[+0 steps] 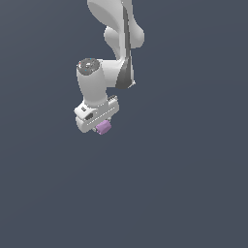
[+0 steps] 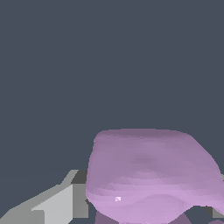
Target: Pick up the object and move it to a goal position.
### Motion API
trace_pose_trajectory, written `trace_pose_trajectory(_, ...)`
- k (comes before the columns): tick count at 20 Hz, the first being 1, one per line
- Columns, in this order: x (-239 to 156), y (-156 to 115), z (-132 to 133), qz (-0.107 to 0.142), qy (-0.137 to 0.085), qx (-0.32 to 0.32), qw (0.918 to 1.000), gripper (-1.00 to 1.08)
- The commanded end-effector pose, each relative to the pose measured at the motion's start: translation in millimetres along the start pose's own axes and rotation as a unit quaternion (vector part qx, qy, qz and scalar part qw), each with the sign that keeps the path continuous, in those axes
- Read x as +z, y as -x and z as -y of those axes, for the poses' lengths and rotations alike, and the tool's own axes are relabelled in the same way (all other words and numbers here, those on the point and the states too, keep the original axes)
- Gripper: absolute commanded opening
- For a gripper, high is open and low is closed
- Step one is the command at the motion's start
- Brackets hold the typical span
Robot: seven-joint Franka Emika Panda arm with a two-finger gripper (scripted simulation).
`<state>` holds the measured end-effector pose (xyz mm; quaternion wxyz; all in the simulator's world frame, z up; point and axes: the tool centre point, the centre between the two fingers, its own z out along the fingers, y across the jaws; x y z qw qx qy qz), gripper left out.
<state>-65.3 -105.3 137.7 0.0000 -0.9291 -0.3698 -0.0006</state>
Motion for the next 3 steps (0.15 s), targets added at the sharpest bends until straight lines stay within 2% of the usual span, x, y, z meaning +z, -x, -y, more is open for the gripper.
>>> trace_pose_trajectory(1, -2.8, 1.7, -4.0, 0.0, 0.0, -0.001, 1.0, -1.0)
trace_pose_trajectory(3, -2.9, 1.6, -4.7, 0.001, 0.0, -0.001, 1.0, -1.0)
